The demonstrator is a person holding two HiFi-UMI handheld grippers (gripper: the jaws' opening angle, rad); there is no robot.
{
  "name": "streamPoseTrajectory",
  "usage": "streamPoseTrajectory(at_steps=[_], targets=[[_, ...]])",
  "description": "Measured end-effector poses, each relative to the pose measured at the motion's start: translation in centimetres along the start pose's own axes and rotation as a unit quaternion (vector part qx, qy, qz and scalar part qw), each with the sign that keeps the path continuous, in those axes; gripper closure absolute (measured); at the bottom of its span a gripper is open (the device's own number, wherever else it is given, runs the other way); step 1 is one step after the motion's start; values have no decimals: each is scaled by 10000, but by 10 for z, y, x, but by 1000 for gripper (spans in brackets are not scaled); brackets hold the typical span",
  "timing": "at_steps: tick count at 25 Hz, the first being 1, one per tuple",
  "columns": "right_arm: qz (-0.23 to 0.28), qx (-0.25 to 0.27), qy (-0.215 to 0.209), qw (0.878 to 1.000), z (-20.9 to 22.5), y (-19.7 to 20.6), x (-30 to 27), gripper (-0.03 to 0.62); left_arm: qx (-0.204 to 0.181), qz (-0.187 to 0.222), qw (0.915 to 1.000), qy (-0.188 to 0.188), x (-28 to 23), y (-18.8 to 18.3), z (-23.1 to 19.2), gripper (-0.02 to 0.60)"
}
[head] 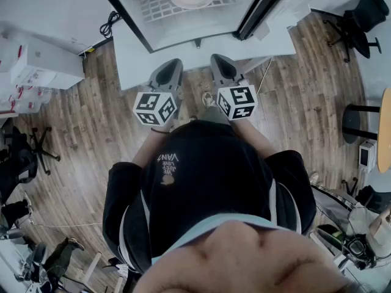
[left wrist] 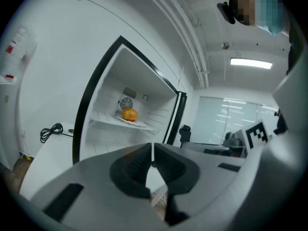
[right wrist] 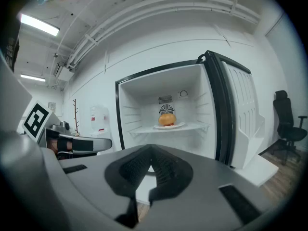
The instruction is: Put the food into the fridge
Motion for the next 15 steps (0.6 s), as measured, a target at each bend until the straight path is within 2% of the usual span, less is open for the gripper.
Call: streamPoseTrajectory(at_steps=[15], targets=[[-16,40,-1,10000,-2,0,-3,582,13,-5,10000,-7,1,1,-4,554]])
Point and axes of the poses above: the fingertips, and each gripper's own axes: x backward along the fingers, z to its right, y out of its underside, the point moved 4 cm from there along x, backward along the fingers, and after that the axes turned 6 degrees about -z, right-handed, at the moved point
